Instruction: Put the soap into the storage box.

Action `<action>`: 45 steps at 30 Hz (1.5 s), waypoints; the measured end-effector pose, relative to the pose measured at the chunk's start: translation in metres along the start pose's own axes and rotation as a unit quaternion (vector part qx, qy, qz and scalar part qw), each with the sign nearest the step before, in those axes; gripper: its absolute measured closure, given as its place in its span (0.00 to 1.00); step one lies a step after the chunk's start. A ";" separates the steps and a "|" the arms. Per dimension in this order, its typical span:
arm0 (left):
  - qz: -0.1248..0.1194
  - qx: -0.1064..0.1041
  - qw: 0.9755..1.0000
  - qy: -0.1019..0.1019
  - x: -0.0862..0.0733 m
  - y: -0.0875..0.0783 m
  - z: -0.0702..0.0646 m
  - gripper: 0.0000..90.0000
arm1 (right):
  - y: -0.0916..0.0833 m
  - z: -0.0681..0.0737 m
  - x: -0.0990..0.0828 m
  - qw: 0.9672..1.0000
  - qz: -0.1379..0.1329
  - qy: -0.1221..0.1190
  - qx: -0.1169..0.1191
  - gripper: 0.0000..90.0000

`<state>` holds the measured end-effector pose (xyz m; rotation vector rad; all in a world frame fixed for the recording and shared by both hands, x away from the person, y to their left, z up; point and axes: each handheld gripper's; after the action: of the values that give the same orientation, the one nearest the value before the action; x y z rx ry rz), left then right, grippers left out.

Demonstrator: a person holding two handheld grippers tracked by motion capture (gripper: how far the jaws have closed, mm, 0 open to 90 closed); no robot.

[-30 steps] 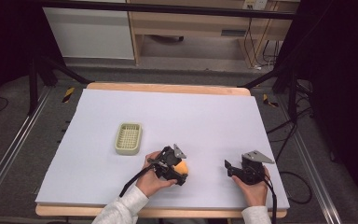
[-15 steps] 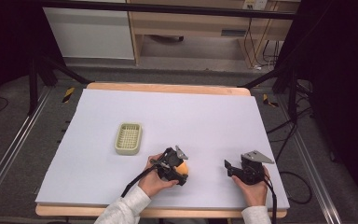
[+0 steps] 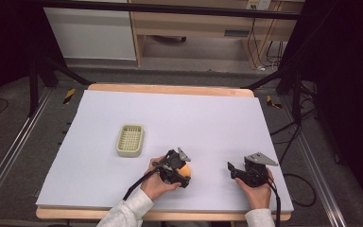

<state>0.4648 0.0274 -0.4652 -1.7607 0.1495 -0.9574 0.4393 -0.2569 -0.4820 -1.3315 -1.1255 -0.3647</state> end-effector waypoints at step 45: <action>-0.039 0.012 0.998 -0.038 -0.022 -0.063 0.050 0.29 | -0.005 -0.002 -0.002 1.000 -0.007 0.002 -0.005 0.32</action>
<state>0.4618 0.1019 -0.4287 -1.7898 0.0211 -0.9415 0.4348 -0.2608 -0.4806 -1.3317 -1.1322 -0.3829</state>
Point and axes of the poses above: each handheld gripper's, and its own axes: y roughly forward along the jaws, x roughly out of its top, z roughly to its left, and after that the axes turned 13 degrees about -y, right-handed
